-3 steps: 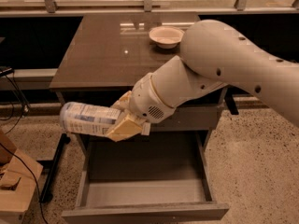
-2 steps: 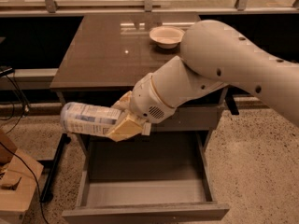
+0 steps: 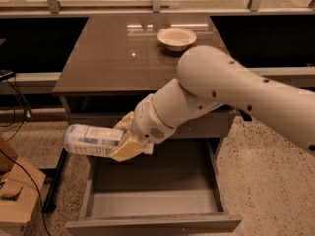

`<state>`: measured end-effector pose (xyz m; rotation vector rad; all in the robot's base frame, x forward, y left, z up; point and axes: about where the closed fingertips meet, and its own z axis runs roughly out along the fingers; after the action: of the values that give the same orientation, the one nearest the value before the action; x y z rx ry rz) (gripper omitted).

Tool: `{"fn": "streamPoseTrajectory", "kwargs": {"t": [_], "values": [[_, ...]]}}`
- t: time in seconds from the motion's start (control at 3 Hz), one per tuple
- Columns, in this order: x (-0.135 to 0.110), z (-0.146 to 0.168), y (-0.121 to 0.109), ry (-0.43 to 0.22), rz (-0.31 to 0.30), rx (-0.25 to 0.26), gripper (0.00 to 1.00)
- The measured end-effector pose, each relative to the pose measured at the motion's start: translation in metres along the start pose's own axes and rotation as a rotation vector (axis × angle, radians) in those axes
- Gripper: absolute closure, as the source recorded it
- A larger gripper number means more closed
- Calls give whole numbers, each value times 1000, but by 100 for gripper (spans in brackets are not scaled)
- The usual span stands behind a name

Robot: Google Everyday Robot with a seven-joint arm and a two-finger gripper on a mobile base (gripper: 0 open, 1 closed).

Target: Place blue plastic bottle into middle drawer

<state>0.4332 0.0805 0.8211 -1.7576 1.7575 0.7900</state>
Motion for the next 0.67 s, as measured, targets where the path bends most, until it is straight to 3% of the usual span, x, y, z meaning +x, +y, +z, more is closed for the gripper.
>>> {"fn": "streamPoseTrajectory", "kwargs": {"t": [0.67], "values": [[83,87,-13,-79,61,-47,100]]}}
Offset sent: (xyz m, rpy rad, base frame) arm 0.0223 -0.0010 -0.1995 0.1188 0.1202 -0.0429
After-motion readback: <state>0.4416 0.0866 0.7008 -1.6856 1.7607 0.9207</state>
